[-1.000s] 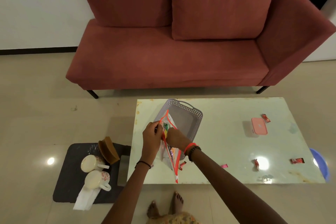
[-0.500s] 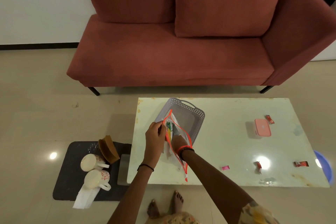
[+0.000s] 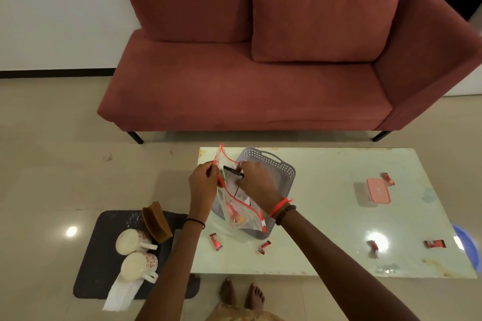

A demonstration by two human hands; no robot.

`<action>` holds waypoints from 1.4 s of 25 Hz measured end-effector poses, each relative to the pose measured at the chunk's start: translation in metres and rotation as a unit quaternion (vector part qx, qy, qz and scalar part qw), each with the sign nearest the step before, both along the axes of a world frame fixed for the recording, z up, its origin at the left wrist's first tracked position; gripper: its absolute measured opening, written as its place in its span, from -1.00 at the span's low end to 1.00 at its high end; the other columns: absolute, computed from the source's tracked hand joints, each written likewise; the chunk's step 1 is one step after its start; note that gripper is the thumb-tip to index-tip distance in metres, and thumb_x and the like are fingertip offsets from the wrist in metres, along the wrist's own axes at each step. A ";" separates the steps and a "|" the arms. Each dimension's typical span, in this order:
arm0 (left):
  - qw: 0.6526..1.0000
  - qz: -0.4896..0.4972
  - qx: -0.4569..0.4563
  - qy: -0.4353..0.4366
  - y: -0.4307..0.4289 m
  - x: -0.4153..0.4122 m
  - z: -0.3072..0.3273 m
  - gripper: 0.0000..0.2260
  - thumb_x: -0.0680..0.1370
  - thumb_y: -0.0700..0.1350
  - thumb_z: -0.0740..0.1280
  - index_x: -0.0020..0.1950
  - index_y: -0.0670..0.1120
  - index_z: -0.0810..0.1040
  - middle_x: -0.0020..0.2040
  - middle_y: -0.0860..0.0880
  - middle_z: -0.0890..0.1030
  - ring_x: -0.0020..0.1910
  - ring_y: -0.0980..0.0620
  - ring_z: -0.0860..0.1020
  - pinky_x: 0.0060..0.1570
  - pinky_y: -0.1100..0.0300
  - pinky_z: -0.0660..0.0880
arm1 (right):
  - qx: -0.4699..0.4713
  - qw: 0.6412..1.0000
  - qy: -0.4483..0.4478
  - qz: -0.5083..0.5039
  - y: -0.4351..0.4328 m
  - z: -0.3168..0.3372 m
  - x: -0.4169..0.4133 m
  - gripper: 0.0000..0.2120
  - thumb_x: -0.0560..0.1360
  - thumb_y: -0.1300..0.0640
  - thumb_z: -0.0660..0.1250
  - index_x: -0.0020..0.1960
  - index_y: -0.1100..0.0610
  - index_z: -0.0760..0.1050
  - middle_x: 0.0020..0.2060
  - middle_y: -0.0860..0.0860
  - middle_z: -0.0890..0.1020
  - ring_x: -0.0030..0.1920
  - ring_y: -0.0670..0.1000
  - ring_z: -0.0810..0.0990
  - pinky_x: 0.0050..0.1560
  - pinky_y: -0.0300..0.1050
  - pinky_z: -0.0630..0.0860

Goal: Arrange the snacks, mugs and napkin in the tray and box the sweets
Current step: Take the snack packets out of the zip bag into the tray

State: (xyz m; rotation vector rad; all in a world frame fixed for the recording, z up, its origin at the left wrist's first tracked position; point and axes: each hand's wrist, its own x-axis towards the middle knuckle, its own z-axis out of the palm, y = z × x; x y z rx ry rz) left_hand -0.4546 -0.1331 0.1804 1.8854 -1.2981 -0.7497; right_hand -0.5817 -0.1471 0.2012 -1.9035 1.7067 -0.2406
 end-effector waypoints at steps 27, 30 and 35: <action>0.996 0.037 -0.070 0.030 -0.149 0.102 -0.086 -0.77 0.58 -0.09 0.23 0.01 -0.19 0.63 -0.22 -0.12 0.62 -0.27 -0.09 0.62 -0.10 0.01 0.62 | 0.113 0.978 -0.028 -0.172 -0.210 -0.282 -0.039 -0.71 0.48 0.23 0.30 0.20 0.15 0.50 0.12 0.23 0.62 0.15 0.23 0.55 0.17 0.03 0.49; 0.996 0.033 -0.074 0.039 -0.157 0.103 -0.098 -0.77 0.58 -0.08 0.24 0.08 -0.16 0.61 -0.17 -0.08 0.62 -0.33 0.15 0.59 -0.25 0.30 0.60 | 0.113 0.981 -0.004 -0.158 -0.228 -0.301 -0.040 -0.69 0.49 0.26 0.27 0.23 0.16 0.49 0.14 0.23 0.61 0.15 0.23 0.56 0.15 -0.01 0.49; 0.996 0.034 -0.071 0.048 -0.160 0.105 -0.113 -0.79 0.58 -0.07 0.24 0.09 -0.12 0.60 -0.17 -0.04 0.61 -0.36 0.25 0.59 -0.33 0.50 0.53 | 0.115 0.982 -0.021 -0.147 -0.244 -0.309 -0.052 -0.70 0.48 0.29 0.28 0.21 0.20 0.50 0.10 0.25 0.61 0.05 0.21 0.61 -0.04 -0.15 0.49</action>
